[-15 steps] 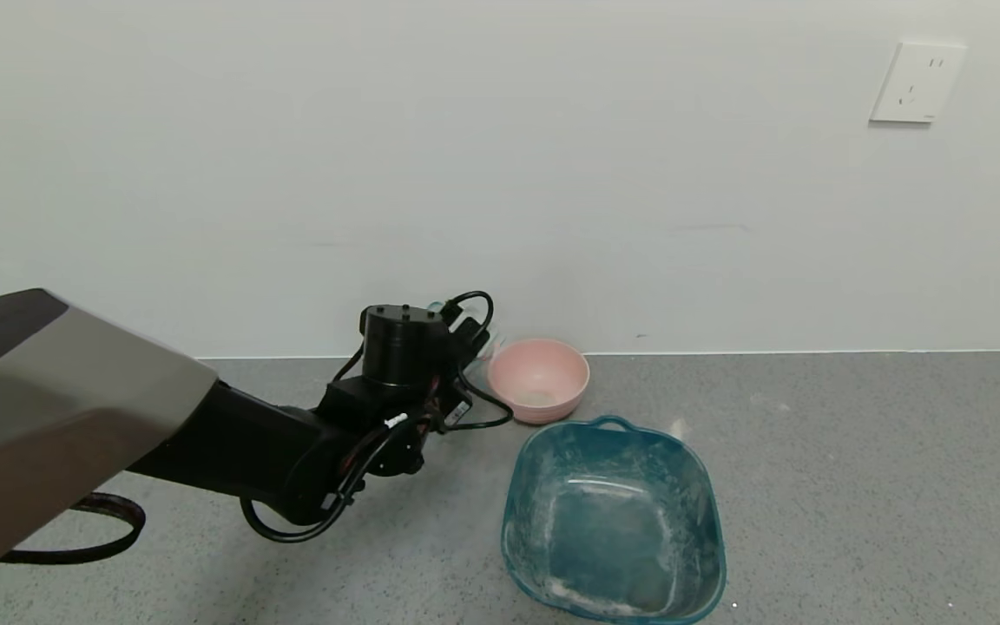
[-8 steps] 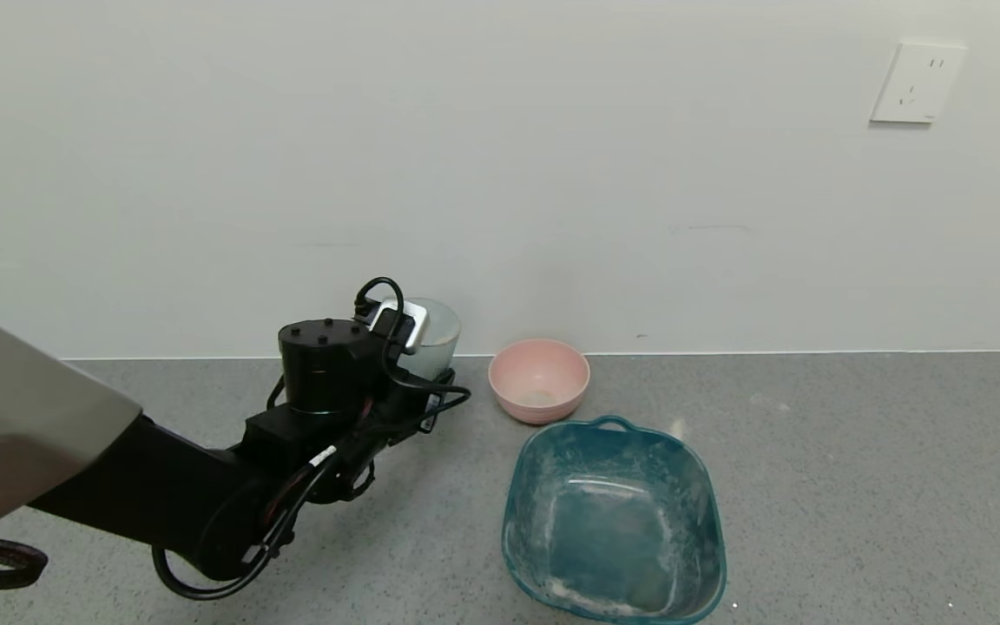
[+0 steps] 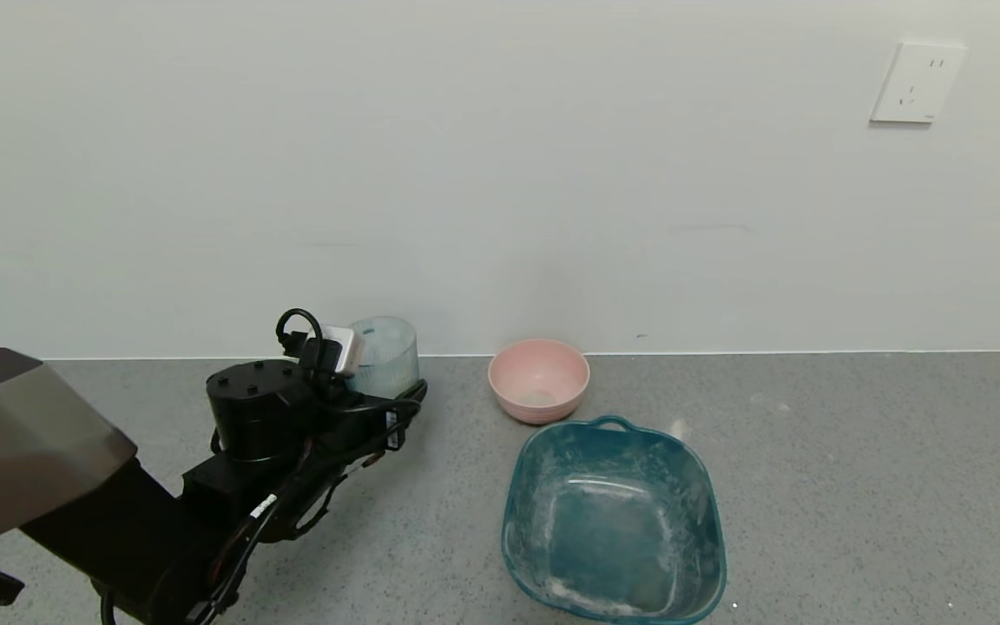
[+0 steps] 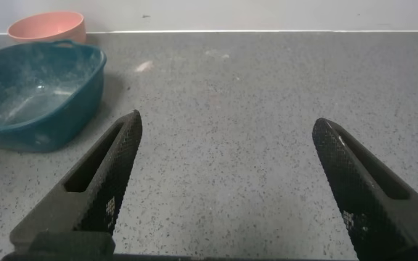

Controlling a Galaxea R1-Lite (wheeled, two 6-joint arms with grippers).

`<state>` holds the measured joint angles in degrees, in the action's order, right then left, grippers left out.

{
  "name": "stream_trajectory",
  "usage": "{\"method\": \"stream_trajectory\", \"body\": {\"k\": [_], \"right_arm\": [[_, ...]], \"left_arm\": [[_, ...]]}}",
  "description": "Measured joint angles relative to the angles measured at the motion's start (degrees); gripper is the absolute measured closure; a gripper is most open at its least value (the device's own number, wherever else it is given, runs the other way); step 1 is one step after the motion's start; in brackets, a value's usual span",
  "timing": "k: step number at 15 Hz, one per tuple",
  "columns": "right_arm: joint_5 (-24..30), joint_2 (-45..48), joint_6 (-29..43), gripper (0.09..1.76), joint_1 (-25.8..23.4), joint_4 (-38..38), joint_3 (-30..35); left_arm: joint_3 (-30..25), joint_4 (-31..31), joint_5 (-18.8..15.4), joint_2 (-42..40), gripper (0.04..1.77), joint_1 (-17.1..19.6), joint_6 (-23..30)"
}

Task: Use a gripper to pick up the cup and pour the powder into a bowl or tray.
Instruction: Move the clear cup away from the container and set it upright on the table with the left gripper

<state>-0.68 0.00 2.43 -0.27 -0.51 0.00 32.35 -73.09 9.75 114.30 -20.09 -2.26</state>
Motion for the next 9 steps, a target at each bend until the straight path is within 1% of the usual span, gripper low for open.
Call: {"method": "stream_trajectory", "body": {"k": [4, 9], "right_arm": [[-0.05, 0.0, 0.0, 0.14, 0.0, 0.0, 0.0], [-0.02, 0.0, 0.0, 0.14, 0.0, 0.0, 0.0]], "left_arm": [[-1.32, -0.72, 0.91, 2.49, 0.55, 0.33, 0.59], [-0.99, -0.89, 1.82, 6.51, 0.55, 0.3, 0.72]]}}
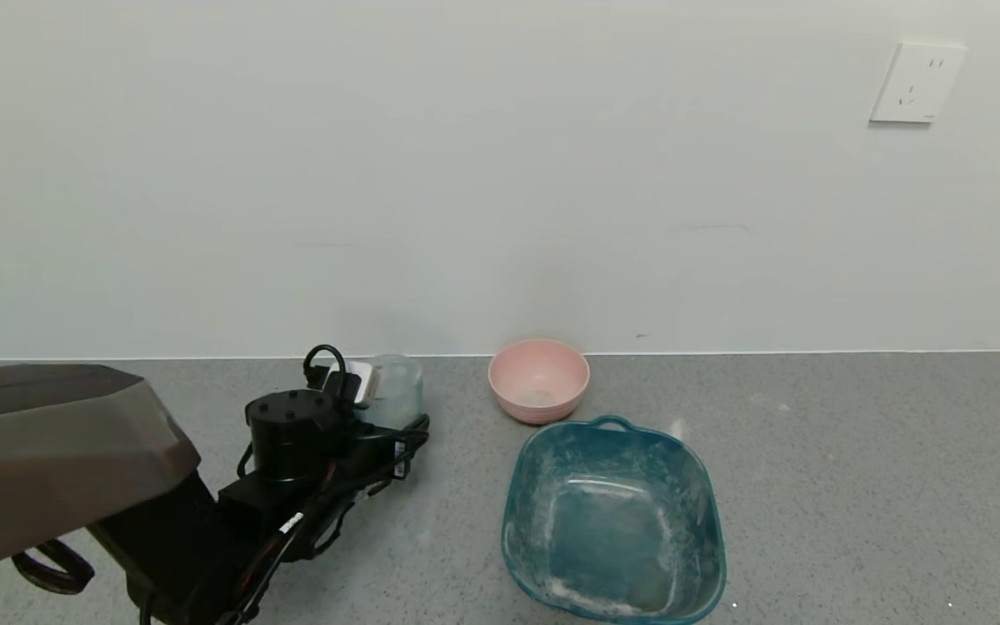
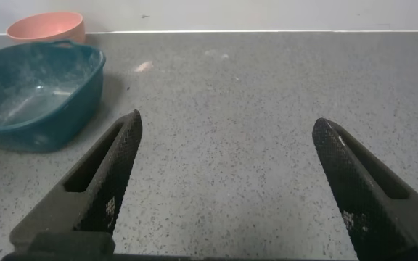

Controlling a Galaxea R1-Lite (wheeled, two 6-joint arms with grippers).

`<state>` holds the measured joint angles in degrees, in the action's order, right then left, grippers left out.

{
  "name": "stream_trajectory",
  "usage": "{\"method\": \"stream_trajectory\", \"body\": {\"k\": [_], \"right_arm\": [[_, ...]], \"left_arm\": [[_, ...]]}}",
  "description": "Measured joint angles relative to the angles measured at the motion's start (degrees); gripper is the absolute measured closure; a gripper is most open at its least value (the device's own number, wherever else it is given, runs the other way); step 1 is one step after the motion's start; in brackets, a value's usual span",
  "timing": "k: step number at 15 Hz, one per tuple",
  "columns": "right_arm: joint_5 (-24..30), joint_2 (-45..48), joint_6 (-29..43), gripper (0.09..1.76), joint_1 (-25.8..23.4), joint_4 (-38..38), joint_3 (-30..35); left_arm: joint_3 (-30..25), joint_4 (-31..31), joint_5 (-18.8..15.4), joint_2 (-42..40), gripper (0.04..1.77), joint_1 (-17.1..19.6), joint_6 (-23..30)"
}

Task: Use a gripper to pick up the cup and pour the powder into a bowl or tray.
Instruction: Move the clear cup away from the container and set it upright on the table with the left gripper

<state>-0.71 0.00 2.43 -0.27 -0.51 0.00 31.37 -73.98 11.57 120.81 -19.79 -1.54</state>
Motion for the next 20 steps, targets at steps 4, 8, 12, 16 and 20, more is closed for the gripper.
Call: {"method": "stream_trajectory", "body": {"k": [4, 8, 12, 16, 20], "right_arm": [[0.0, 0.0, 0.02, 0.14, 0.0, 0.0, 0.0], [0.02, 0.0, 0.0, 0.14, 0.0, 0.0, 0.0], [0.02, 0.0, 0.02, 0.14, 0.0, 0.0, 0.0], [0.02, 0.0, 0.02, 0.14, 0.0, 0.0, 0.0], [0.0, 0.0, 0.02, 0.14, 0.0, 0.0, 0.0]], "left_arm": [[0.68, -3.88, -0.11, 4.57, 0.55, -0.05, 0.06], [1.34, -4.44, -0.3, 7.56, 0.55, -0.05, 1.46], [1.9, -4.57, -0.27, 8.24, 0.55, 0.09, 2.85], [1.99, -4.6, -0.35, 8.5, 0.55, 0.13, 3.1], [1.95, -4.57, -0.28, 8.63, 0.55, 0.11, 3.21]]}}
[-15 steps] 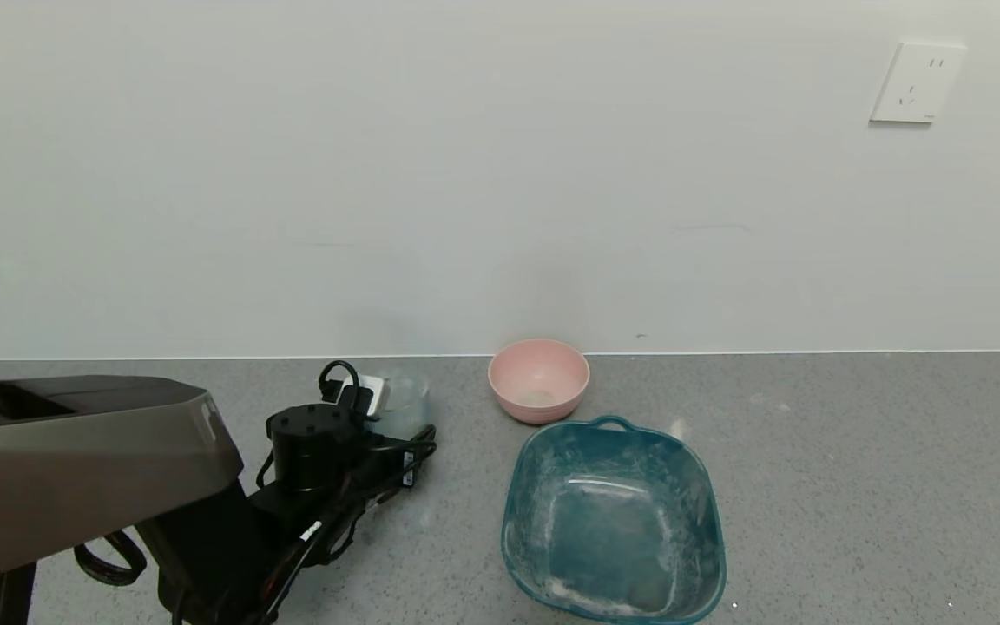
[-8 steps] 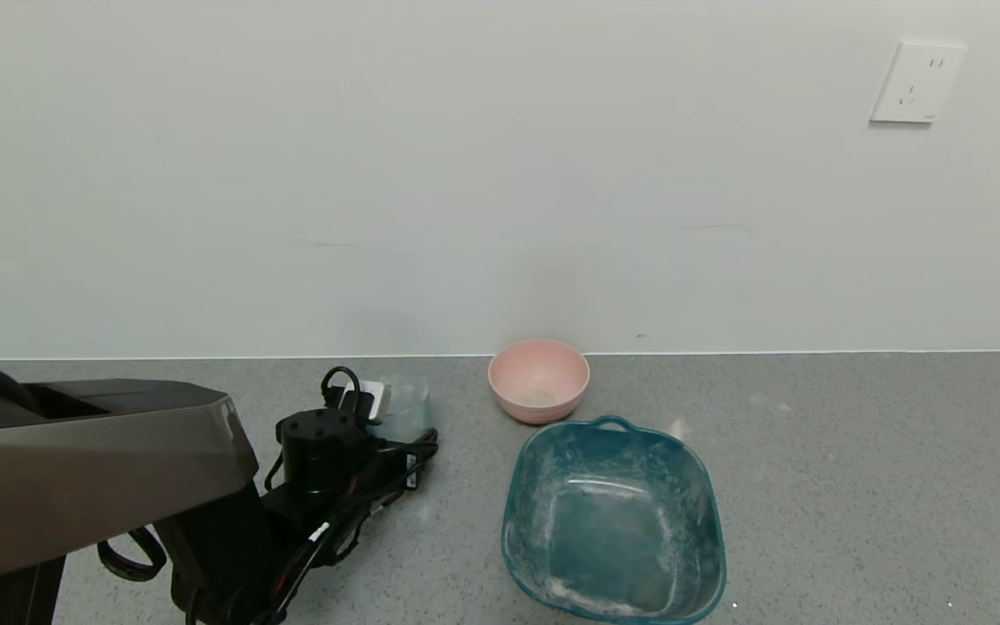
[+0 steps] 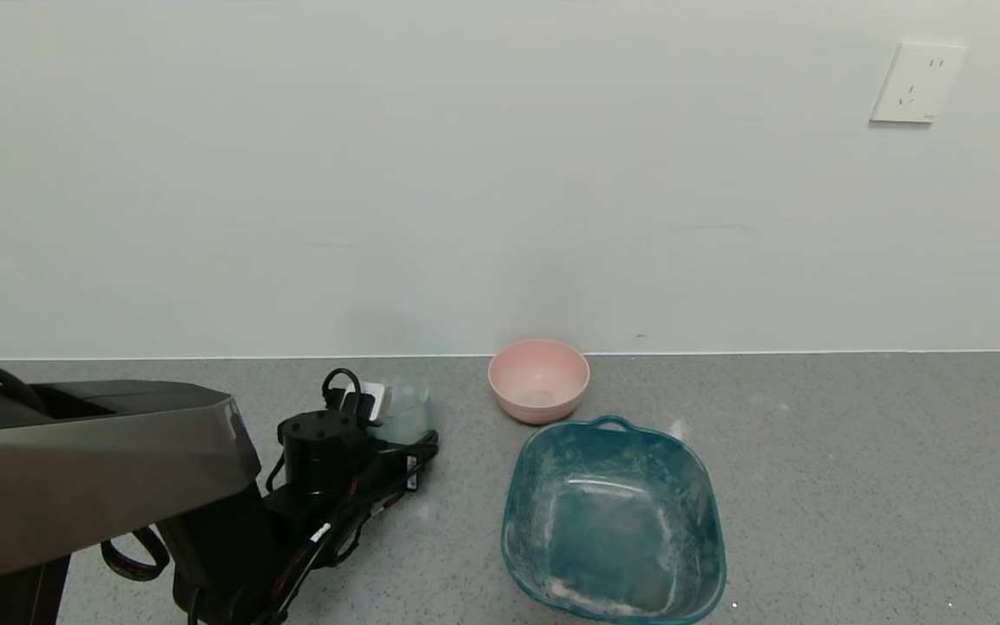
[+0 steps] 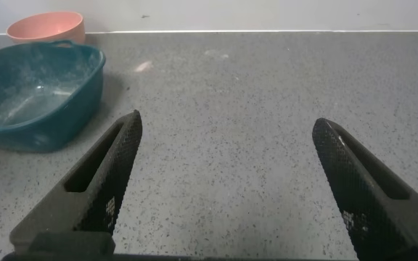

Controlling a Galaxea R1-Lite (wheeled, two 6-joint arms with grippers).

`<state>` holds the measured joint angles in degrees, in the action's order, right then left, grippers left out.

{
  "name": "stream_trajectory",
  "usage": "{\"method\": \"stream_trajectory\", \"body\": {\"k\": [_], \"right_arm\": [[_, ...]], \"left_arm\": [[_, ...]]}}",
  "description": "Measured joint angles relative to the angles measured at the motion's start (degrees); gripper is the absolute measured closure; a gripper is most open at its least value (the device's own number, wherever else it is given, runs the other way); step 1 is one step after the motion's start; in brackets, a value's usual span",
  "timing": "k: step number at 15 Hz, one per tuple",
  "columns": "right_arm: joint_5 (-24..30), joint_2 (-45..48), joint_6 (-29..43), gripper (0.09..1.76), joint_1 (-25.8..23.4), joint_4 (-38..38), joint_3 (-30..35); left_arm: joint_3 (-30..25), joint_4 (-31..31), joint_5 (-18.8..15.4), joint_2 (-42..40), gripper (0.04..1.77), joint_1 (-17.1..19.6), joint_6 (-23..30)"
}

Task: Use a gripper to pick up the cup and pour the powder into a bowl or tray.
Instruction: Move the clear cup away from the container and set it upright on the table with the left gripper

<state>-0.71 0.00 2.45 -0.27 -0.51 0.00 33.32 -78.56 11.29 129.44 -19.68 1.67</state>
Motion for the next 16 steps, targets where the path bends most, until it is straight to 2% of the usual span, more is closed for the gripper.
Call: {"method": "stream_trajectory", "body": {"k": [10, 16], "right_arm": [[0.02, 0.0, 0.0, 0.14, 0.0, 0.0, 0.0], [0.0, 0.0, 0.0, 0.14, 0.0, 0.0, 0.0]], "left_arm": [[-0.46, -0.09, 0.2, 0.3, 0.55, -0.27, 0.33], [-0.79, 0.11, 0.12, 0.24, 0.3, -0.41, 0.17]]}}
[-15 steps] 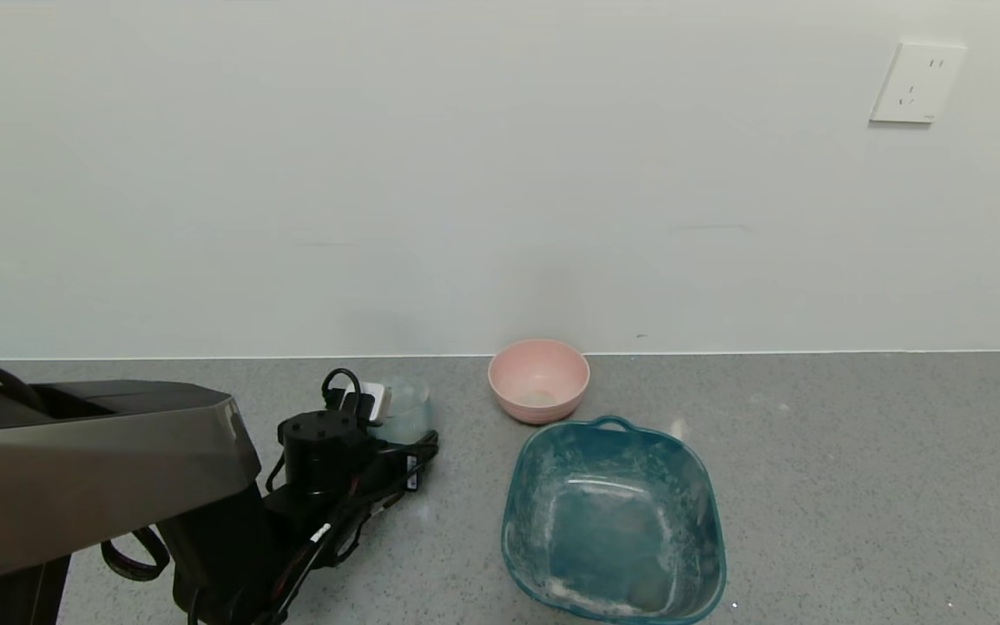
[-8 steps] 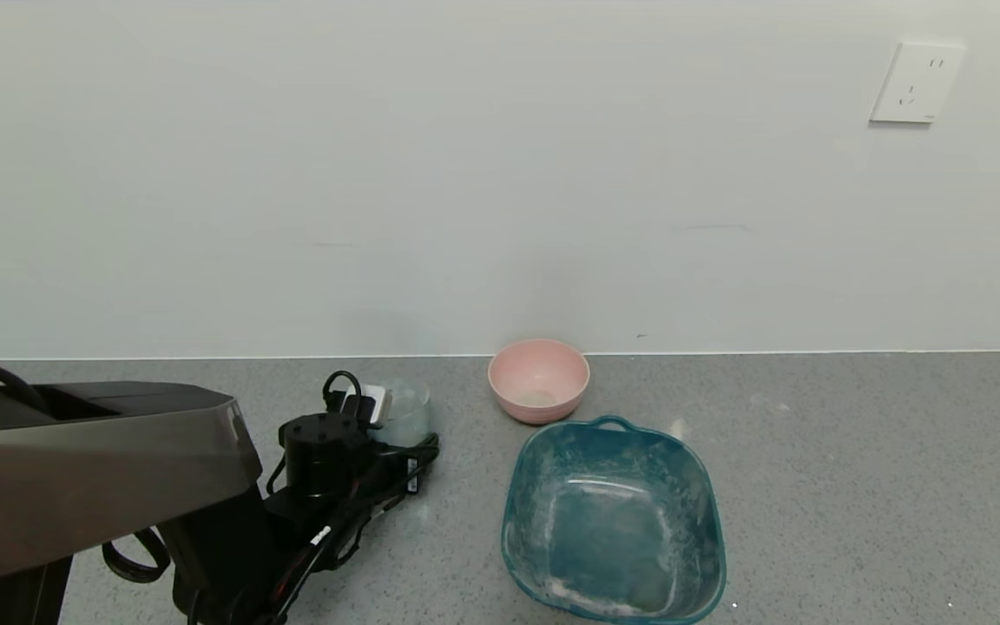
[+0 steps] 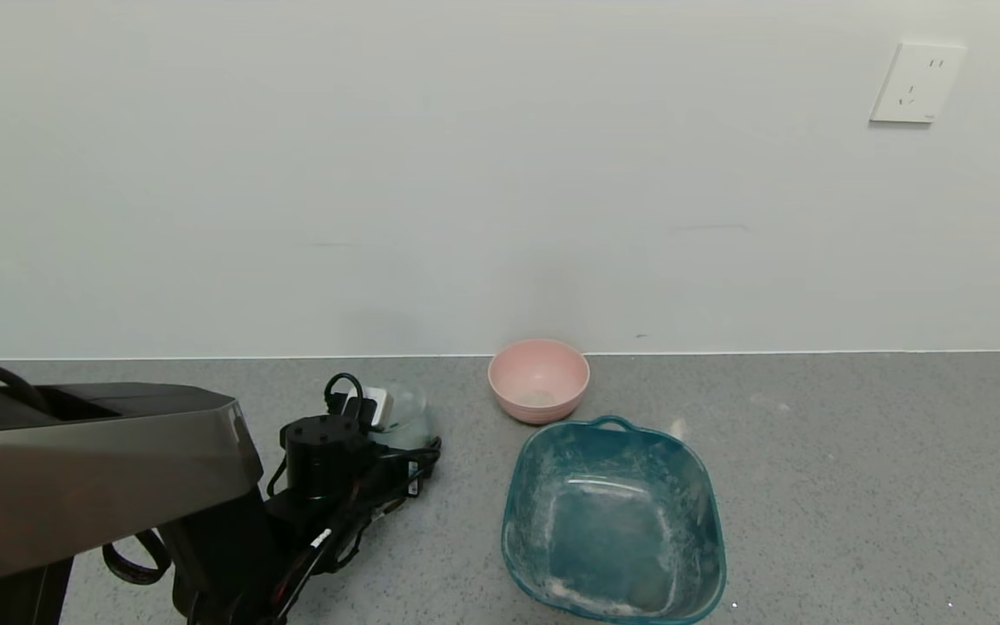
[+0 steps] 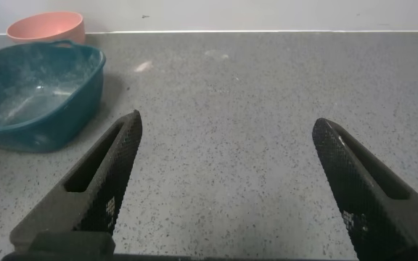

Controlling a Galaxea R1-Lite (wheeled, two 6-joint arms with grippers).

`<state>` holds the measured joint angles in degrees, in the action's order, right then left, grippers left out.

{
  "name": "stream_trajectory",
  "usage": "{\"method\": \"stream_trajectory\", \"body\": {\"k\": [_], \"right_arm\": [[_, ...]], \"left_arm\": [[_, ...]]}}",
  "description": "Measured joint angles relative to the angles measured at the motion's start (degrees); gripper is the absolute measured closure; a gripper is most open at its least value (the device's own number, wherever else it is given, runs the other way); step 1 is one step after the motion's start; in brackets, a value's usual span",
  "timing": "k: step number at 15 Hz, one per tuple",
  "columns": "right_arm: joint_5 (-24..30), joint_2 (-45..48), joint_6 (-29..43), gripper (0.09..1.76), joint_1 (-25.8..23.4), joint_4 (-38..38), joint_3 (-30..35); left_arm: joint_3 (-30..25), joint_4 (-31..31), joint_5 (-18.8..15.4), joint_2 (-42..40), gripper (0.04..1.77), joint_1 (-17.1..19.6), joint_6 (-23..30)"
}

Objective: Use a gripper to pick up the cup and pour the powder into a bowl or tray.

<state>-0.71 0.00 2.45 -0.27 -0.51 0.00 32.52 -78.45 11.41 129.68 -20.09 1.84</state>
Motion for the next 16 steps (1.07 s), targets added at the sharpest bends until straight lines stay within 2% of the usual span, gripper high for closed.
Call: {"method": "stream_trajectory", "body": {"k": [7, 12, 16], "right_arm": [[0.02, 0.0, -0.02, 0.14, 0.0, 0.0, 0.0], [0.0, 0.0, 0.0, 0.14, 0.0, 0.0, 0.0], [0.0, 0.0, -0.02, 0.14, 0.0, 0.0, 0.0]], "left_arm": [[-1.28, 2.35, 0.02, -2.47, 0.18, -0.17, -0.83], [-2.68, 12.57, 0.27, -10.75, 0.14, -0.22, -0.91], [-4.61, 22.66, 0.4, -22.14, 0.12, -0.2, -0.91]]}}
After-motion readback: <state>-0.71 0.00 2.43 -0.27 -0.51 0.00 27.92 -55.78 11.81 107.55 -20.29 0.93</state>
